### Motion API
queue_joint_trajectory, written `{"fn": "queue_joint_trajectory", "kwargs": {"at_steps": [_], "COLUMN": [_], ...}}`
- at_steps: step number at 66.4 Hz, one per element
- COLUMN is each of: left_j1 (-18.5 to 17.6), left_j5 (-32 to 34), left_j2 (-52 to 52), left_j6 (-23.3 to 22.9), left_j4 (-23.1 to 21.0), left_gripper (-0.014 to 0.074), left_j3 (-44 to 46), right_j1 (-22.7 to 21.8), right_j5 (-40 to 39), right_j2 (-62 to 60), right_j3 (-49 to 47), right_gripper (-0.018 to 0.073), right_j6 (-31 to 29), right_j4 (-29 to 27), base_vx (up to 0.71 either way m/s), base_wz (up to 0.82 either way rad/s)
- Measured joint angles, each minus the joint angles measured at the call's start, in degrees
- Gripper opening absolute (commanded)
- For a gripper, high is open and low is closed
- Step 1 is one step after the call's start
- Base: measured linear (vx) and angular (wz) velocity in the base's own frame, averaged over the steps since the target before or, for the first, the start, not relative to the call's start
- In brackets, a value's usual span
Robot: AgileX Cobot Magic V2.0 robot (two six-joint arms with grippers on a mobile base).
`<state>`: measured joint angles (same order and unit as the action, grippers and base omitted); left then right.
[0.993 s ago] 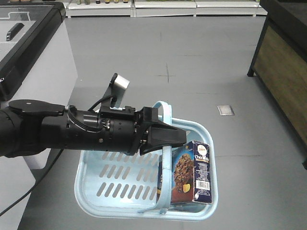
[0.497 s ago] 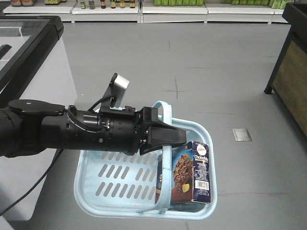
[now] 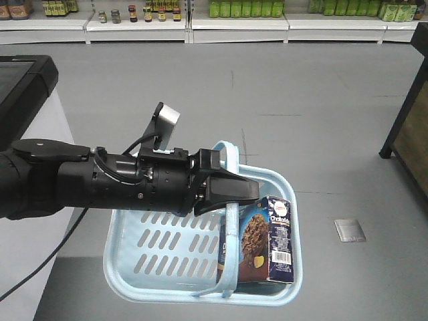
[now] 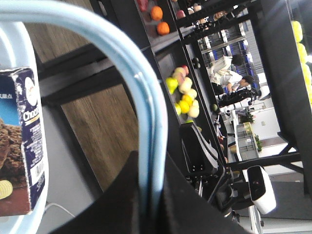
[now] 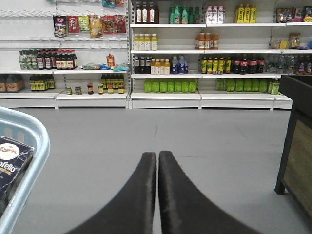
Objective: Left arm holds basket, right arm returns cookies
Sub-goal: 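Hold the basket in the left gripper while the base turns around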
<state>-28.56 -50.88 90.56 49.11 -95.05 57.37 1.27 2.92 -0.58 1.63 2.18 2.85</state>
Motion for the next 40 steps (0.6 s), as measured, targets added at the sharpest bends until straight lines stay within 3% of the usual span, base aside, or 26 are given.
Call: {"fn": "queue_joint_trajectory", "kwargs": {"at_steps": [40], "left_j1": [0.00], "left_j5": [-0.12], "left_j2": [0.00], "left_j6": [-0.02], "left_j4": [0.00], "left_gripper": [-0.0006], "left_j3": [0.00], "right_j1": [0.00], "right_j5": [0.06], "right_j2": [0.00], "right_j3": [0.00], "right_gripper": [-0.0004], "right_j6": [0.00], "right_j4": [0.00], "base_vx": [0.61], "base_wz": [-0.02]}}
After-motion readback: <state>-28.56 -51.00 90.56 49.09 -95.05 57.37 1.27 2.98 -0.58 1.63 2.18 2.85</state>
